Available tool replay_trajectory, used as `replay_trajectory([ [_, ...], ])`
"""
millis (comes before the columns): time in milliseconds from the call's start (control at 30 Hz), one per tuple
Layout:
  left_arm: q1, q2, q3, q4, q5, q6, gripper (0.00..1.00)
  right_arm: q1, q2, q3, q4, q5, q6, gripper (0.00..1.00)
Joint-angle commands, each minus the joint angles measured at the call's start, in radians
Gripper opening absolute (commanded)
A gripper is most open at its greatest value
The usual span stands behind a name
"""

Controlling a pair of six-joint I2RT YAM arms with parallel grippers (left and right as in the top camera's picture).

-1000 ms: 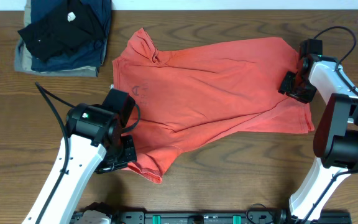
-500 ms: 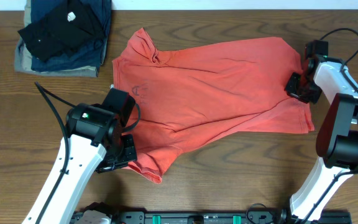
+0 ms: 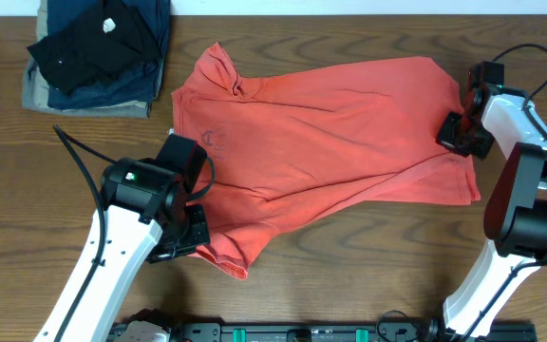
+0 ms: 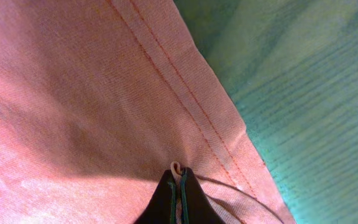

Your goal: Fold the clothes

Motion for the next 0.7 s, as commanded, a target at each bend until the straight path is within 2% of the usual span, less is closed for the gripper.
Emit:
replay_trajectory([
  [0, -0.002, -0.007, -0.003, 0.013, -0.002, 0.006, 0.06, -0.016, 0.005, 0.049, -0.055, 0.015, 0.034, 0.01],
  [333, -0.002, -0.008, 0.006, 0.050, -0.002, 0.007, 0.06, -0.038, -0.051, 0.233, -0.316, 0.014, 0.037, 0.01],
  [667, -0.002, -0.029, 0.033, 0.048, -0.007, 0.007, 0.06, -0.038, -0.077, 0.240, -0.426, 0.011, 0.044, 0.01],
])
